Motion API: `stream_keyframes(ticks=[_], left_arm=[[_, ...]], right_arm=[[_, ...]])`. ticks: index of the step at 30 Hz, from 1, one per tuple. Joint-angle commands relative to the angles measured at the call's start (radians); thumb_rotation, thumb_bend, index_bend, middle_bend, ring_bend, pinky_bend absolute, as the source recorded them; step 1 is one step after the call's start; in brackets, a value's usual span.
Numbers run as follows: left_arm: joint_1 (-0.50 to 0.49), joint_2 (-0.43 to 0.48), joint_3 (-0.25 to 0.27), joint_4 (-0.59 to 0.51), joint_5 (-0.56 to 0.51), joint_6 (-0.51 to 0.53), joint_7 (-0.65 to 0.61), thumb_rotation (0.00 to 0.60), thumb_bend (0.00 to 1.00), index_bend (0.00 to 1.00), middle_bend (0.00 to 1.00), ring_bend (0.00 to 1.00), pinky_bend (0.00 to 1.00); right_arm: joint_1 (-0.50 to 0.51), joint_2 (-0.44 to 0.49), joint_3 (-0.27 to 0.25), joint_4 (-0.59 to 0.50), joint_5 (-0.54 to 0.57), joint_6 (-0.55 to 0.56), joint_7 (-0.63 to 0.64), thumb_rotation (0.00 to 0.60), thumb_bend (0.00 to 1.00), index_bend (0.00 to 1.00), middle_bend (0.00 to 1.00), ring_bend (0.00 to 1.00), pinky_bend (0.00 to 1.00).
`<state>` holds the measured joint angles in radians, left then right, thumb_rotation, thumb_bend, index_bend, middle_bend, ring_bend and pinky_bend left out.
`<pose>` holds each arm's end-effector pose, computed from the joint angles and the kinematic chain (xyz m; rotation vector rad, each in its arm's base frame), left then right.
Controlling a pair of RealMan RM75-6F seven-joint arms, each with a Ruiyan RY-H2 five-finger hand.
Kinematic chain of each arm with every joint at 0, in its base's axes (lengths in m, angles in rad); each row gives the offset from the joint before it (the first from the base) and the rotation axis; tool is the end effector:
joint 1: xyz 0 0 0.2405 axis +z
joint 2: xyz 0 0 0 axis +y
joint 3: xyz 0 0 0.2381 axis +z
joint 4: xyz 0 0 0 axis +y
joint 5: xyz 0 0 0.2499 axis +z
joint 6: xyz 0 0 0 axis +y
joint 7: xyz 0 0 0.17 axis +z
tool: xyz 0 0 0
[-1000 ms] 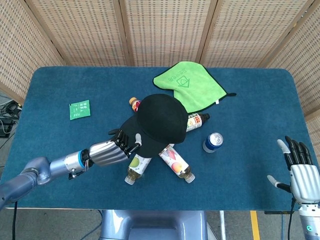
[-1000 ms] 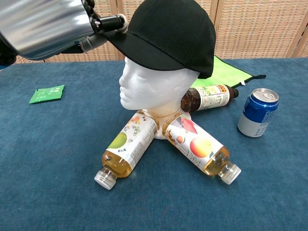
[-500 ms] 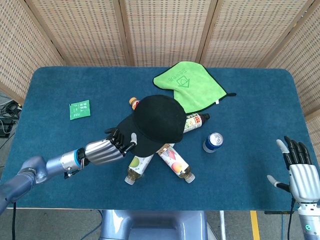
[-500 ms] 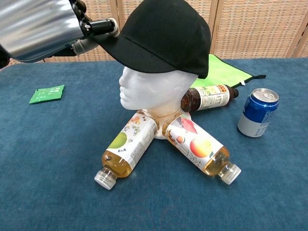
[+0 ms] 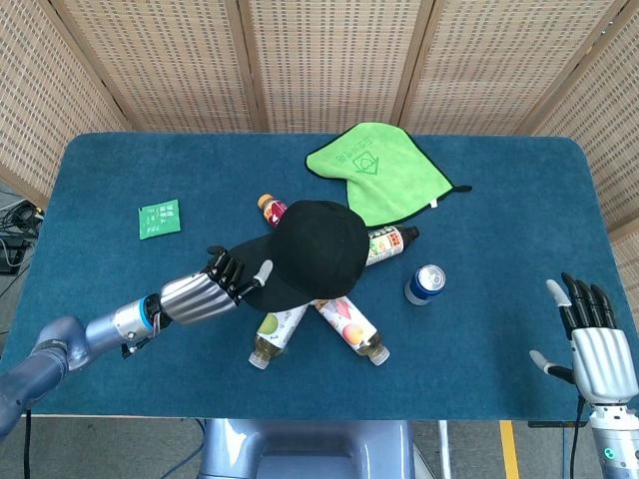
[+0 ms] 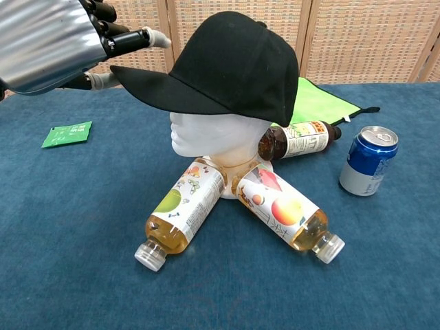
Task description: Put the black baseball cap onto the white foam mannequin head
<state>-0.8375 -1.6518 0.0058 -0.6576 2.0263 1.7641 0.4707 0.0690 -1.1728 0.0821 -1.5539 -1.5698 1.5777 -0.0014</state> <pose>-0.1227 0.3584 0.0198 -1.7222 0.8693 -1.1657 -0.3003 -0.2110 0.1188 1.3613 -0.7889 1.0038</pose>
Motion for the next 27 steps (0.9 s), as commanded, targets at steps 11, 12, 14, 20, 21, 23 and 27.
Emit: stream_keyframes(ticks=[11,12,14,20,21,23,27], left_arm=[[0.042,0.009,0.02,-0.092,-0.026,-0.016,0.034,0.6,0.0,0.06,0.3,0.35,0.37],[0.047,0.009,0.02,-0.1,-0.03,-0.017,0.035,0.6,0.0,0.06,0.3,0.34,0.36],[0.065,0.01,0.019,-0.127,-0.047,-0.025,0.041,0.6,0.0,0.07,0.29,0.32,0.36],[0.13,0.0,0.008,-0.217,-0.128,-0.07,0.043,0.6,0.0,0.18,0.27,0.29,0.36],[0.135,-0.002,0.006,-0.224,-0.136,-0.074,0.043,0.6,0.0,0.2,0.27,0.29,0.36],[0.151,-0.008,-0.002,-0.248,-0.161,-0.086,0.033,0.6,0.02,0.22,0.27,0.29,0.36],[0.172,-0.019,-0.018,-0.277,-0.202,-0.105,0.019,0.6,0.07,0.26,0.27,0.29,0.37]], right_arm=[[-0.002,0.006,0.002,0.0,-0.001,0.007,0.014,0.6,0.03,0.05,0.0,0.0,0.0],[-0.002,0.006,0.002,-0.001,-0.002,0.007,0.015,0.6,0.03,0.05,0.0,0.0,0.0],[-0.001,0.006,0.001,0.0,-0.004,0.006,0.013,0.6,0.03,0.05,0.0,0.0,0.0],[-0.002,0.005,-0.002,-0.004,-0.009,0.008,0.009,0.6,0.03,0.05,0.0,0.0,0.0],[-0.002,0.005,-0.002,-0.004,-0.009,0.008,0.009,0.6,0.03,0.05,0.0,0.0,0.0],[-0.002,0.006,-0.002,-0.005,-0.01,0.008,0.008,0.6,0.03,0.05,0.0,0.0,0.0],[-0.002,0.006,-0.003,-0.005,-0.009,0.006,0.007,0.6,0.03,0.05,0.0,0.0,0.0]])
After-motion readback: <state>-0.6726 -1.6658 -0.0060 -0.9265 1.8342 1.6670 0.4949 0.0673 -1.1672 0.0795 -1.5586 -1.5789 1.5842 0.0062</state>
